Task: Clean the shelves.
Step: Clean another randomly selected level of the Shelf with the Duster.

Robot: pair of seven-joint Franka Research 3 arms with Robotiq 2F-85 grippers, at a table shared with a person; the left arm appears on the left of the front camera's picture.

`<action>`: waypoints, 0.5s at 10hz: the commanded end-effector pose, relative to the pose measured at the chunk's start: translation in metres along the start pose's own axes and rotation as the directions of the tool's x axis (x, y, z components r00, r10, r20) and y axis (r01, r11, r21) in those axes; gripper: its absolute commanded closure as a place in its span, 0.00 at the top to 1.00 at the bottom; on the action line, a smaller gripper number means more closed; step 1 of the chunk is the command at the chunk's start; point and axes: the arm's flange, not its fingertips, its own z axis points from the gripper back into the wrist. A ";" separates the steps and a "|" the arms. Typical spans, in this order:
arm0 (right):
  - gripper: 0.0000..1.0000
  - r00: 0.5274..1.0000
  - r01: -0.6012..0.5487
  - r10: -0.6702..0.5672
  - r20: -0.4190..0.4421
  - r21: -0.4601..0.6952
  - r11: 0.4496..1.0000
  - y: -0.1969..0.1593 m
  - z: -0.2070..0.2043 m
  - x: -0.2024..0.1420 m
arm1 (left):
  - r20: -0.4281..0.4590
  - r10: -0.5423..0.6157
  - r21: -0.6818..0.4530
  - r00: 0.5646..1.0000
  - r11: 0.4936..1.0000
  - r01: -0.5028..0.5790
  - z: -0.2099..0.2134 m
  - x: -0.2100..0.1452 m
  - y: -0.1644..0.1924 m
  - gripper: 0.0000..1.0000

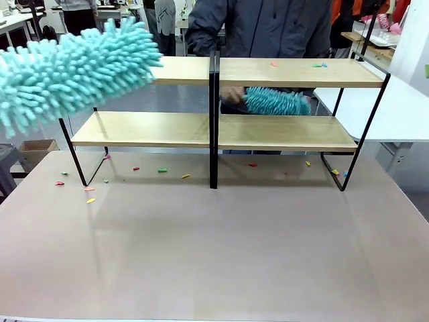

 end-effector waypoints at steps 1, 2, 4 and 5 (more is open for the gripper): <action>1.00 1.000 0.001 -0.001 0.003 0.004 1.000 0.000 -0.001 0.000 | -0.070 -0.004 -0.023 0.998 1.000 0.002 -0.028 0.004 -0.010 0.12; 1.00 1.000 0.001 -0.001 0.003 0.004 1.000 0.000 -0.001 0.000 | -0.112 -0.008 0.001 0.994 1.000 0.008 -0.050 0.012 -0.014 0.12; 1.00 1.000 0.001 -0.001 0.003 0.004 1.000 0.000 -0.001 0.000 | -0.228 -0.058 -0.032 0.972 0.998 0.052 -0.100 0.029 -0.028 0.12; 1.00 1.000 0.001 -0.001 0.003 0.004 1.000 0.000 -0.001 0.000 | -0.280 -0.080 -0.040 0.957 0.997 0.072 -0.125 0.034 -0.037 0.12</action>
